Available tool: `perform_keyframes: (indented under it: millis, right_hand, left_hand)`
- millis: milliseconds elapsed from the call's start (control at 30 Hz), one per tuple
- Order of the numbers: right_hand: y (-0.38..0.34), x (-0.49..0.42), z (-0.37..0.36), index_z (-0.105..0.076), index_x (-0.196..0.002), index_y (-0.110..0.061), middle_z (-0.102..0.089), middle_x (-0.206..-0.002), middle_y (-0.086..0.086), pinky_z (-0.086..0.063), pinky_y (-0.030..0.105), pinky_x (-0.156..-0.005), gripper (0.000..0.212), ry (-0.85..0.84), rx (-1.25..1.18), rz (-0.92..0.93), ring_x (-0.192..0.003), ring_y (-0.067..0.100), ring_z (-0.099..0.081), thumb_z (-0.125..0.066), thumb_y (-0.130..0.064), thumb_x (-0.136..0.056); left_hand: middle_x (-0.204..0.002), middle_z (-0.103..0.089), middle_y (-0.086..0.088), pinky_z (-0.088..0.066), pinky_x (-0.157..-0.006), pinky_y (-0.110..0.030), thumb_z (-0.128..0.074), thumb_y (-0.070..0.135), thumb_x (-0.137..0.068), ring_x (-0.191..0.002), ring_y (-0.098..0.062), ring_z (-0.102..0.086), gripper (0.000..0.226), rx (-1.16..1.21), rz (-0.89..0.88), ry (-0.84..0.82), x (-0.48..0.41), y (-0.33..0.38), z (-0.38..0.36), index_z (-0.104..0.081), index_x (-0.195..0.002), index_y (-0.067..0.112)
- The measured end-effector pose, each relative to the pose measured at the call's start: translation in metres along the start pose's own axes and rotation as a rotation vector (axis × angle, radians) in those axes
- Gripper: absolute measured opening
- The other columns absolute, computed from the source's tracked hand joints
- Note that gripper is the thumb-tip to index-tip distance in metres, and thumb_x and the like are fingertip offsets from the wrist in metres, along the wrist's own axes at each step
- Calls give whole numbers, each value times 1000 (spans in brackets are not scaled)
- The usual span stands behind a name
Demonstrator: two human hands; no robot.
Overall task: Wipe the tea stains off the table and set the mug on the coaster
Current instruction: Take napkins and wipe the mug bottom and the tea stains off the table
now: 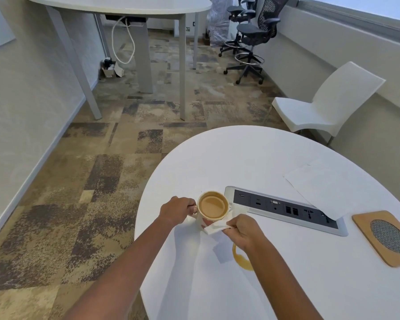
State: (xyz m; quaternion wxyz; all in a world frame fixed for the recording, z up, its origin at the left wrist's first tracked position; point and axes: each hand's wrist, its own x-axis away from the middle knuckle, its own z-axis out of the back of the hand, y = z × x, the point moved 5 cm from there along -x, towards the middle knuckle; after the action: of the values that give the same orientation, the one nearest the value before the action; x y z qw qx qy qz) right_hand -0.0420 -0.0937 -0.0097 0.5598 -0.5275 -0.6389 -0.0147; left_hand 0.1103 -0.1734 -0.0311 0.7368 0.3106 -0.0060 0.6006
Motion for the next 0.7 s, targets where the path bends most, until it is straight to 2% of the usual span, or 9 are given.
perform_keyframes:
  millis: [100,167,233,300,367,467,567,633,700]
  right_hand:
    - [-10,-5,1,-49,-105,7,-56,-97,23,-46,42,-84,43,-13,305,119,-97,37,-55,-17,24,-83]
    - [-15,-17,-1,-52,-105,3,-53,-76,11,-44,30,-65,44,-37,517,202,-73,23,-53,-20,22,-81]
    - [-20,-28,-4,-59,-97,3,-54,-73,8,-39,28,-61,41,-81,698,281,-70,23,-51,-26,18,-78]
    - [-27,-33,-10,-60,-74,-5,-53,-67,6,-37,25,-59,26,-147,824,359,-64,19,-49,-36,6,-74]
    - [-36,-34,-17,-56,-67,-13,-52,-63,3,-37,24,-54,19,-229,928,413,-59,15,-47,-41,-1,-71]
    - [-43,-52,-19,-54,-69,-10,-50,-61,6,-39,22,-50,30,-326,1032,411,-57,19,-47,-33,11,-74]
    - [-41,-73,-18,-57,-78,-3,-53,-64,8,-42,24,-53,42,-367,1082,359,-59,20,-50,-24,22,-74]
    - [-36,-83,-20,-65,-89,-5,-59,-63,3,-41,18,-48,47,-431,1084,335,-57,13,-51,-26,19,-82]
    - [-29,-89,-21,-69,-89,-15,-64,-59,-9,-38,15,-49,46,-473,1059,311,-56,7,-53,-29,7,-92]
  left_hand:
    - [-93,-59,-3,-34,-79,-31,-36,24,-97,-115,-23,-42,27,2,-14,-2,1,1,1,-62,-100,17]
    - [-88,-53,2,-32,-75,-30,-36,23,-97,-114,-23,-42,27,-10,-23,-1,2,2,2,-62,-99,16]
    - [-90,-56,2,-32,-74,-30,-35,23,-97,-109,-23,-44,28,-24,-24,0,2,3,3,-62,-99,16]
    - [-97,-63,-2,-34,-73,-30,-36,23,-97,-98,-22,-44,27,-15,-19,2,2,3,3,-63,-100,17]
    - [-99,-62,-5,-34,-76,-31,-36,23,-97,-103,-23,-43,27,3,-12,-2,2,3,3,-62,-100,16]
    - [-92,-58,-8,-34,-77,-31,-37,20,-96,-112,-25,-42,26,36,-3,-3,3,3,1,-62,-97,14]
    - [-85,-54,-4,-33,-72,-29,-37,16,-93,-98,-29,-46,24,61,6,5,3,3,-1,-59,-83,18]
    - [-84,-53,-3,-33,-70,-28,-39,16,-92,-84,-27,-45,21,64,11,6,2,3,-2,-51,-76,20]
    - [-85,-54,-2,-33,-70,-28,-40,17,-93,-82,-26,-46,20,57,9,9,0,2,-4,-47,-75,19]
